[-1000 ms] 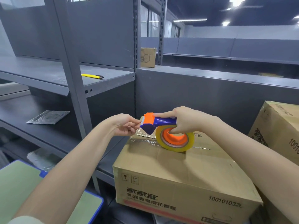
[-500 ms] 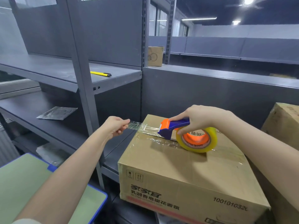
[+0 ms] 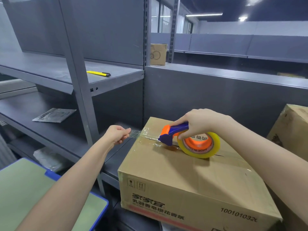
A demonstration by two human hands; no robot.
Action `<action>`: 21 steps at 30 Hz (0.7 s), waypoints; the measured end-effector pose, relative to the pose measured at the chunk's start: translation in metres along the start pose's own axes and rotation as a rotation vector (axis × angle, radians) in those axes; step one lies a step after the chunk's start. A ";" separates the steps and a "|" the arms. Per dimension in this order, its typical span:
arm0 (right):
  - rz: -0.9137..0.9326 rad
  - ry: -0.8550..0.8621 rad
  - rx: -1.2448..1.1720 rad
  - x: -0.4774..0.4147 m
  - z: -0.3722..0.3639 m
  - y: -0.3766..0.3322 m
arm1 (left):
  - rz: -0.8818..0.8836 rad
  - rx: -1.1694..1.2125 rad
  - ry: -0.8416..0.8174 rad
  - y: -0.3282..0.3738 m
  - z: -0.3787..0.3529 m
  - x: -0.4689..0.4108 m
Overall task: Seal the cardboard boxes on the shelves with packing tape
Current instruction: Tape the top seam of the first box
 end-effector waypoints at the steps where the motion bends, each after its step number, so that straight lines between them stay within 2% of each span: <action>1: 0.001 0.001 0.008 -0.001 -0.001 -0.001 | 0.011 -0.004 0.000 -0.003 -0.001 0.001; 7: 0.004 -0.004 -0.003 -0.004 -0.003 0.002 | 0.103 -0.010 -0.062 -0.023 -0.022 0.013; 14: 0.005 -0.003 0.004 -0.007 -0.003 0.000 | 0.126 -0.252 -0.156 -0.025 -0.033 0.021; 18: 0.007 -0.009 0.015 -0.009 -0.001 -0.003 | 0.195 -0.384 -0.161 -0.034 -0.032 0.025; 21: 0.014 -0.029 0.020 -0.011 -0.002 -0.006 | 0.101 -0.357 -0.185 -0.030 -0.032 0.023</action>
Point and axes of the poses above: each hand's wrist, its own x-axis away from the middle knuckle, its own z-axis out of the back of the hand, y = z × x, the point moved 4 cm from there along -x, towards the middle knuckle, and after that the axes turned 4 degrees about y, right-handed, at the moved point
